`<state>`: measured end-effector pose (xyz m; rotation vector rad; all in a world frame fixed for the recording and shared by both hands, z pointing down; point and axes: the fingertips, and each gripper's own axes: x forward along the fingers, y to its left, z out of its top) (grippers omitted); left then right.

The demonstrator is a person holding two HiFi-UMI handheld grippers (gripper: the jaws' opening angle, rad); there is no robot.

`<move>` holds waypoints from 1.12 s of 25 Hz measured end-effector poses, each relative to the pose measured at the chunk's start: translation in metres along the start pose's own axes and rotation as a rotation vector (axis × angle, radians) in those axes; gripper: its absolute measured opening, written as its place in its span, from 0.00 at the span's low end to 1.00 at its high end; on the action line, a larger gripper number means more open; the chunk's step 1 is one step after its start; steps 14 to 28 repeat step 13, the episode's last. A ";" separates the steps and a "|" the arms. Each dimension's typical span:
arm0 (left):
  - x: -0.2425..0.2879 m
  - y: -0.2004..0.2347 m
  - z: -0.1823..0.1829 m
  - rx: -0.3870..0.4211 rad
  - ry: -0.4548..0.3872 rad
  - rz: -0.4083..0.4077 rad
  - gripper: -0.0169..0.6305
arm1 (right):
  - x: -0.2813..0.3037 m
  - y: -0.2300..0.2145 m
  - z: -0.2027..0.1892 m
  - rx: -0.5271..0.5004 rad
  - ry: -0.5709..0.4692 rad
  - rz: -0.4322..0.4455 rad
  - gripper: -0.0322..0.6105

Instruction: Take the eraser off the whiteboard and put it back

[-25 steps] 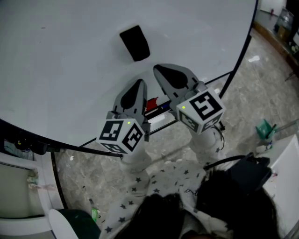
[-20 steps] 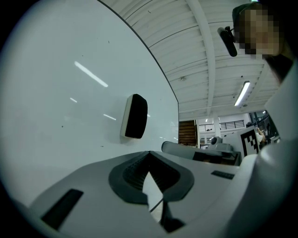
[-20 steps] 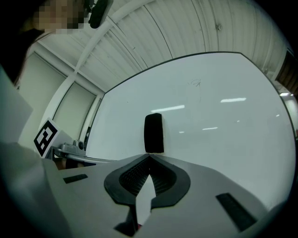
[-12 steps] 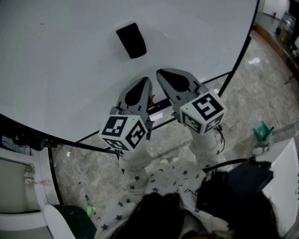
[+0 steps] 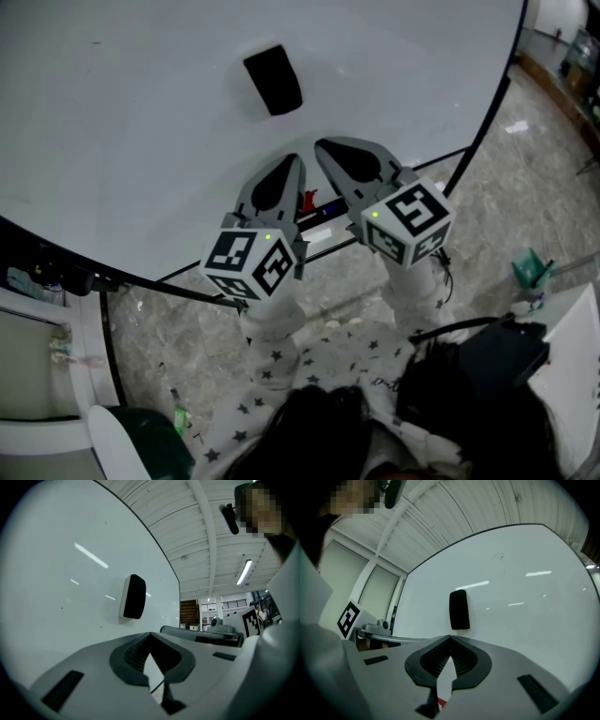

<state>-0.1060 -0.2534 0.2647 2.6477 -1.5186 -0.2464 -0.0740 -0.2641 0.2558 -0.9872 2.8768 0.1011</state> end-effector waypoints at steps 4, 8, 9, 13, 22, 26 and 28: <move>-0.002 -0.001 0.004 0.002 -0.005 0.005 0.03 | 0.001 0.000 0.003 0.005 0.002 0.004 0.06; -0.004 0.000 0.004 0.004 -0.008 0.015 0.03 | 0.000 0.001 0.002 0.007 0.001 0.012 0.06; -0.005 0.001 0.004 0.005 -0.007 0.015 0.03 | 0.000 0.001 0.001 0.008 0.001 0.012 0.06; -0.005 0.003 0.007 0.014 -0.009 0.011 0.03 | 0.004 0.001 0.003 0.007 -0.003 0.003 0.06; -0.005 0.003 0.007 0.014 -0.009 0.011 0.03 | 0.004 0.001 0.003 0.007 -0.003 0.003 0.06; -0.005 0.003 0.007 0.014 -0.009 0.011 0.03 | 0.004 0.001 0.003 0.007 -0.003 0.003 0.06; -0.005 0.003 0.007 0.014 -0.009 0.011 0.03 | 0.004 0.001 0.003 0.007 -0.003 0.003 0.06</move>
